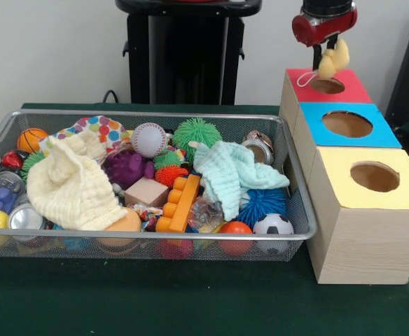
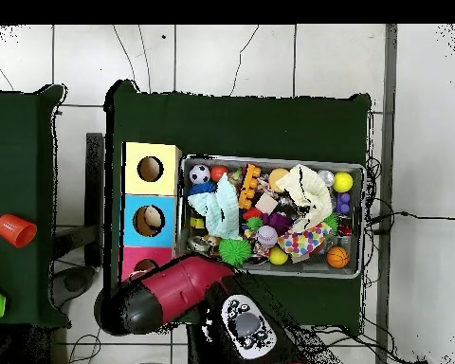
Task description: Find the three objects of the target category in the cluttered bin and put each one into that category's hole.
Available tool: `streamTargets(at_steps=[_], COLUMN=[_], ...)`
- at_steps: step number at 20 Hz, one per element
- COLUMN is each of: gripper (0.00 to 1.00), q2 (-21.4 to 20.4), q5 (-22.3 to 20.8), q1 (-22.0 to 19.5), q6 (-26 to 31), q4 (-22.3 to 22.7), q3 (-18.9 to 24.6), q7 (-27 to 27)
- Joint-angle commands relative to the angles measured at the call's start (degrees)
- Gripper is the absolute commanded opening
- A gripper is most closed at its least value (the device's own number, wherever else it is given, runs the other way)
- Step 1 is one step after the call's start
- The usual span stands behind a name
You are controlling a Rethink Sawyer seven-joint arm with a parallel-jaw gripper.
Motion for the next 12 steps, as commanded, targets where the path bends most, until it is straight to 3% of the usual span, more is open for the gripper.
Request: streamTargets(at_steps=[1, 12], gripper=[0.00, 0.00], q2=[-1.0, -1.7], q5=[1.9, 2.5], q1=[3.4, 8.1], q6=[-5.3, -10.3], q4=[3.8, 1.7], q3=[-5.7, -12.9], q7=[14.0, 15.7])
